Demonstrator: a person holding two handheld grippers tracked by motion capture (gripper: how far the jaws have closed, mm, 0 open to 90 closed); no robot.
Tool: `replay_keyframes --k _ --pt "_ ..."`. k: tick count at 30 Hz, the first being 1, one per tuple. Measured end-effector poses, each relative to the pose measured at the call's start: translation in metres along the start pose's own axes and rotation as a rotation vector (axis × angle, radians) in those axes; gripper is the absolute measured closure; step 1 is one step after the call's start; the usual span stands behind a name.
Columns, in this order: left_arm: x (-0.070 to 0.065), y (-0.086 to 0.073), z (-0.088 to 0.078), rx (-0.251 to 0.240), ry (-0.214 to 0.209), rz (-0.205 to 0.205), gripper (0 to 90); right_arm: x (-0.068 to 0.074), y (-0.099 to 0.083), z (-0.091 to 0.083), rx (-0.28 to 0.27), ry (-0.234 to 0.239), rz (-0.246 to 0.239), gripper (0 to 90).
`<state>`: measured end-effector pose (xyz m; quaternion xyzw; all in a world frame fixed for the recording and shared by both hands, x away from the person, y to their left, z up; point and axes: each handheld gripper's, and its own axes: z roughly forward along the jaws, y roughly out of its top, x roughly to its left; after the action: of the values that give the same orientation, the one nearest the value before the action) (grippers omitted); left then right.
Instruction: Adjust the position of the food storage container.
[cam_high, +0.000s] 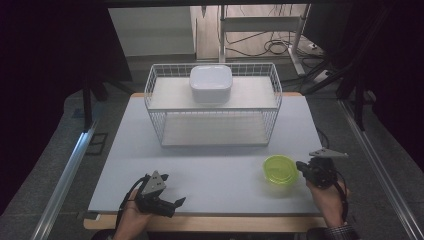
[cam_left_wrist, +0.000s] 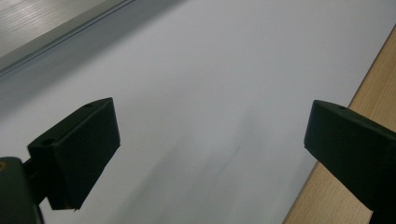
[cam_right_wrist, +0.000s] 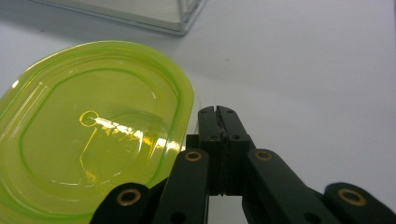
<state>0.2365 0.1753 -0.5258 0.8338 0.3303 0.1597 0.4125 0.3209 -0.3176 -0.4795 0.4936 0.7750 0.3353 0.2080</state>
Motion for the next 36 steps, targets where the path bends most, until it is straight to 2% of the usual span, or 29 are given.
replay_keyframes --k 5,8,10,14,17,29,36 --pt "0.0 0.0 0.001 0.002 0.001 0.002 3.2 0.017 0.001 0.004 0.004 0.061 -0.017 89.6" --pt "-0.001 0.0 0.001 0.002 0.002 0.002 3.2 0.026 0.002 0.005 0.01 0.073 -0.046 88.8" --pt "0.0 0.0 0.001 0.003 0.003 0.003 3.2 0.025 0.002 0.004 0.01 0.074 -0.057 88.4" --pt "0.0 0.0 0.0 0.002 0.004 0.002 3.2 0.017 -0.004 0.001 0.026 0.081 -0.026 88.5" --pt "0.0 0.0 0.001 0.004 0.006 0.003 3.2 0.015 -0.009 0.002 0.047 0.113 -0.002 88.5" --pt "-0.001 0.0 0.003 0.017 0.01 0.013 3.2 0.037 -0.015 0.008 0.095 0.186 -0.05 88.3" --pt "-0.001 0.0 0.004 0.022 0.01 0.015 3.2 0.049 -0.011 0.018 0.102 0.268 -0.033 88.2"
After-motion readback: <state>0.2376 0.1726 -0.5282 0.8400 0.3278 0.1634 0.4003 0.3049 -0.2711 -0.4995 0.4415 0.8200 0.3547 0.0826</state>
